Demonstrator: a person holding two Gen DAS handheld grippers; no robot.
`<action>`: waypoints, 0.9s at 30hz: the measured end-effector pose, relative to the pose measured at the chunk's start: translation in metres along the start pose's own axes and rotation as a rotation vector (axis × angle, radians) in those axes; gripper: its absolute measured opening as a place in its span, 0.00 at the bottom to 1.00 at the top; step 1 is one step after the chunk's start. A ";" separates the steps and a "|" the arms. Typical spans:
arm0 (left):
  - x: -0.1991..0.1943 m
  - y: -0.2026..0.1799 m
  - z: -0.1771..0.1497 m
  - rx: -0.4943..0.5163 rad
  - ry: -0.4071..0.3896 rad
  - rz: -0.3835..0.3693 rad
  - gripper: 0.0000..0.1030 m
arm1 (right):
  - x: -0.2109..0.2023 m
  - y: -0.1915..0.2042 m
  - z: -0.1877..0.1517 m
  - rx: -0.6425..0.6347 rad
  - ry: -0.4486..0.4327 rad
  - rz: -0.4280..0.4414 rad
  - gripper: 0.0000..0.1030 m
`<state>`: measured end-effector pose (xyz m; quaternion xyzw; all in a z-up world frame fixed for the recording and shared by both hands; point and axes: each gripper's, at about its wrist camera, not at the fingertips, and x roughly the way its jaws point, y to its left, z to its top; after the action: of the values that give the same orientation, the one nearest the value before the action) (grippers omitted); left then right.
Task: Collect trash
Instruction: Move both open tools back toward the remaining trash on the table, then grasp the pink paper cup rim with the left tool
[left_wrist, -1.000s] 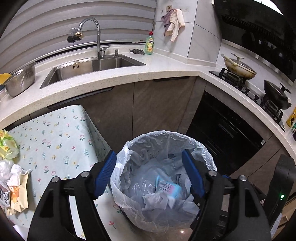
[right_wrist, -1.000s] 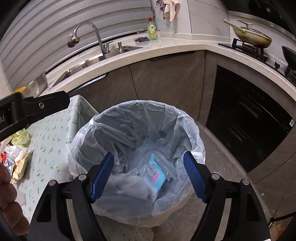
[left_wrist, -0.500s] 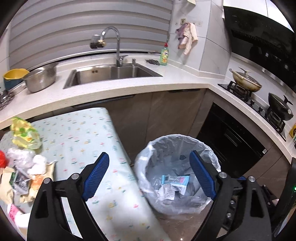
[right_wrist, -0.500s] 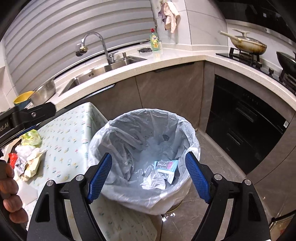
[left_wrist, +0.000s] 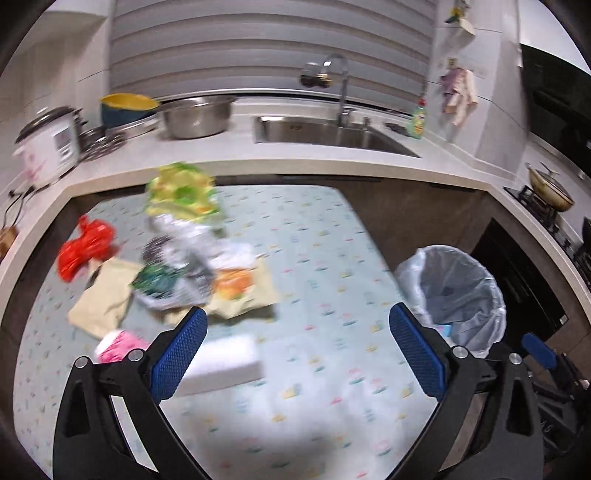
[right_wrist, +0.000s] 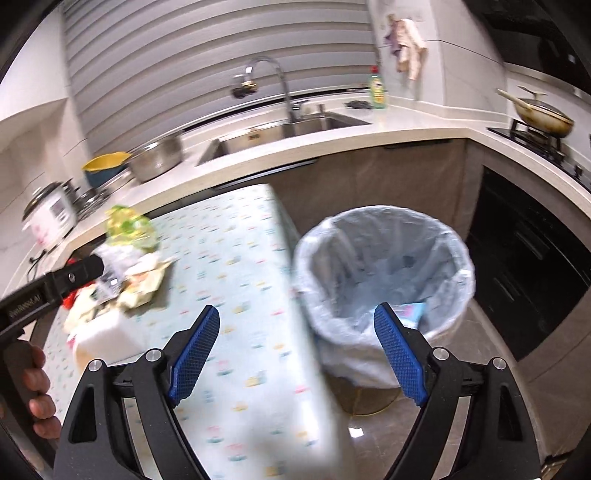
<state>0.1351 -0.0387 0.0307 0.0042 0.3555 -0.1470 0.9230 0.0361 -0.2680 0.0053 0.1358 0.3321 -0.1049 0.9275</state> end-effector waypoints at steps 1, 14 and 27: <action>-0.004 0.012 -0.004 -0.008 0.003 0.016 0.92 | 0.000 0.009 -0.003 -0.011 0.003 0.011 0.80; -0.014 0.120 -0.064 -0.052 0.094 0.162 0.92 | 0.018 0.106 -0.041 -0.094 0.089 0.095 0.81; 0.020 0.139 -0.089 -0.024 0.147 0.220 0.89 | 0.042 0.141 -0.061 -0.142 0.164 0.103 0.81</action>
<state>0.1293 0.0991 -0.0630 0.0428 0.4213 -0.0399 0.9050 0.0724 -0.1201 -0.0413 0.0949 0.4062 -0.0220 0.9086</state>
